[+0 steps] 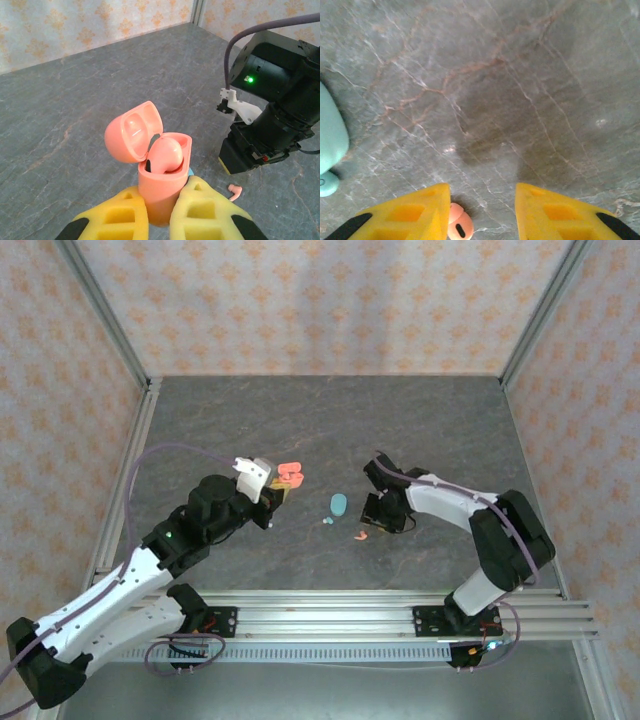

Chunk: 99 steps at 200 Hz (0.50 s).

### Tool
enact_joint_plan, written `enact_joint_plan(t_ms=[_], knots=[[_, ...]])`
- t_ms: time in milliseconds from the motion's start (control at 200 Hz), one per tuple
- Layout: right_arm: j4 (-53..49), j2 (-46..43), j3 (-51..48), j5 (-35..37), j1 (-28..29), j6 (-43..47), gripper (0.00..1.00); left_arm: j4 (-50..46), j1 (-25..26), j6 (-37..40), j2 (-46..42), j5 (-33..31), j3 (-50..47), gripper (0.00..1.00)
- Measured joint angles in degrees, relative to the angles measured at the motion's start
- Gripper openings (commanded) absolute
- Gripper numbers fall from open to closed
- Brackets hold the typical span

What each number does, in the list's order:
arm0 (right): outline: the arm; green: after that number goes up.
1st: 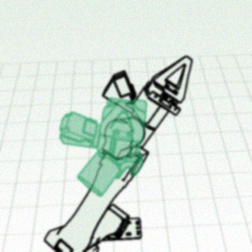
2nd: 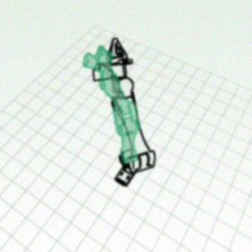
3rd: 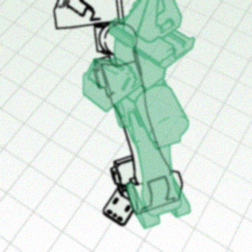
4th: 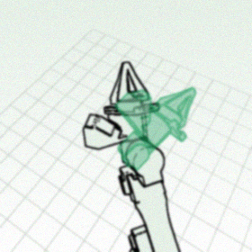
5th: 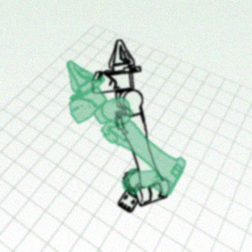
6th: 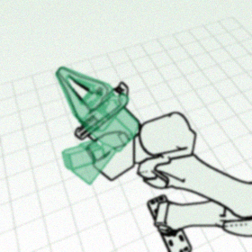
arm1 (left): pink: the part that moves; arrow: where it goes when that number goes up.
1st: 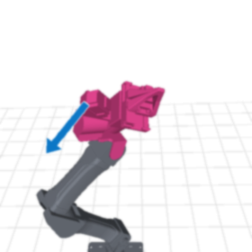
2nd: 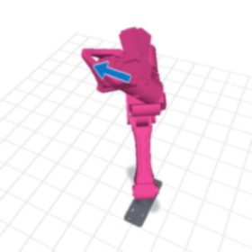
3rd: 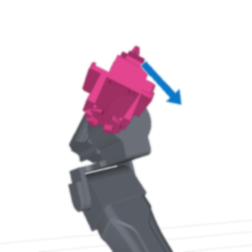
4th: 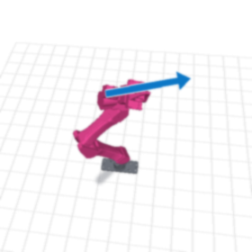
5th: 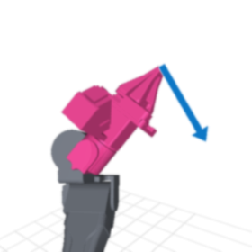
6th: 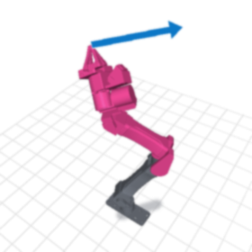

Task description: Insert the wireless bluetooth earbuds into the charging case

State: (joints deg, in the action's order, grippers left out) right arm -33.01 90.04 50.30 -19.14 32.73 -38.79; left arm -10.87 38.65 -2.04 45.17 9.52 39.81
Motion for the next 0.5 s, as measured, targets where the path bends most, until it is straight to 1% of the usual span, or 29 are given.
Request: enact_joint_plan(t_ms=[105,265,365,495], knots=[[1.31,-1.40,-1.51,0.07,1.51,-2.84,0.44,0.02,0.00,0.02,0.17,0.39,0.00,0.00],[3.17,-4.57,-2.97,0.70,3.93,-6.99,0.43,0.02,0.00,0.20,0.26,0.55,0.00,0.00],[4.42,-5.46,-3.72,1.33,5.68,-9.11,0.40,0.02,0.00,0.24,0.26,0.57,0.00,0.00],[5.70,-5.57,-5.01,1.57,7.89,-11.19,0.33,0.02,0.00,0.46,0.26,0.57,0.00,0.00]])
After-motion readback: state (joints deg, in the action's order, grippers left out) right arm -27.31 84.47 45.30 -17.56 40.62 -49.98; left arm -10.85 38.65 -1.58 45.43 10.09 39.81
